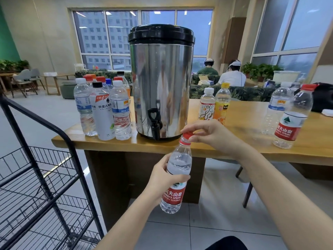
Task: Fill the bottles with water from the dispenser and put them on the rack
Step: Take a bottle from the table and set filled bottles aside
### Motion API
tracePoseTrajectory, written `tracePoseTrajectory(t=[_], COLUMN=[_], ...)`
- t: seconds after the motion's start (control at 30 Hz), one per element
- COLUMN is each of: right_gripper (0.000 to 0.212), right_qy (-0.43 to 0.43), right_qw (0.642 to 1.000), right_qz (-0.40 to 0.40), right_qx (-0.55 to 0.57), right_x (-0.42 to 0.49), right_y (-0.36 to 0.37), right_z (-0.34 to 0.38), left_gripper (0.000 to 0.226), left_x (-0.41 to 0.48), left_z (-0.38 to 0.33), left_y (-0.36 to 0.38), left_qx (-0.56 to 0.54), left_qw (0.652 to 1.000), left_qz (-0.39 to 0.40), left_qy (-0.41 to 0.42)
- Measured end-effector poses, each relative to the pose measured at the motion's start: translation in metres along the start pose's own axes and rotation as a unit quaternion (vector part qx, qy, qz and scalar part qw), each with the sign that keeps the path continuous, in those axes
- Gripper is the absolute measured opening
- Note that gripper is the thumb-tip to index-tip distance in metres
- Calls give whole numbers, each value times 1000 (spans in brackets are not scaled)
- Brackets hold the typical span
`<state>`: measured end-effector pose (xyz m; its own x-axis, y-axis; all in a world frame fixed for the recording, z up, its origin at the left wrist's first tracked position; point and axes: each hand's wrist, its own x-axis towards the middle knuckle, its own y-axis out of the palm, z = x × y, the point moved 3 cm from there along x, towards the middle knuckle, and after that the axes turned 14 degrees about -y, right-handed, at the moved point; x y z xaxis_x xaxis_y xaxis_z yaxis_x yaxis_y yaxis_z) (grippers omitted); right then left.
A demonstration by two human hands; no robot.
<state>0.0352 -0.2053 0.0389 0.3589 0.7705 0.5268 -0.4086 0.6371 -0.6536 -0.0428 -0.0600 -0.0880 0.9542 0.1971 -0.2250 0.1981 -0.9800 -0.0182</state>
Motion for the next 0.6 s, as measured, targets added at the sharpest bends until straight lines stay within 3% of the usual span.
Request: tracePoseTrajectory(t=[0.3, 0.47, 0.6], right_gripper=[38, 21, 55], right_qy=[-7, 6, -12], right_qw=[998, 991, 958], right_qz=[62, 88, 92], right_qx=[-17, -102, -271], right_x=[-5, -5, -1], right_y=[-5, -5, 3], right_z=[13, 17, 22], left_gripper=[66, 62, 63], left_x=[-19, -25, -25], left_z=[0, -1, -7], left_y=[2, 3, 6], left_qx=[9, 13, 20], left_qw=[1000, 999, 998], left_qz=[23, 35, 40], left_qy=[10, 24, 40])
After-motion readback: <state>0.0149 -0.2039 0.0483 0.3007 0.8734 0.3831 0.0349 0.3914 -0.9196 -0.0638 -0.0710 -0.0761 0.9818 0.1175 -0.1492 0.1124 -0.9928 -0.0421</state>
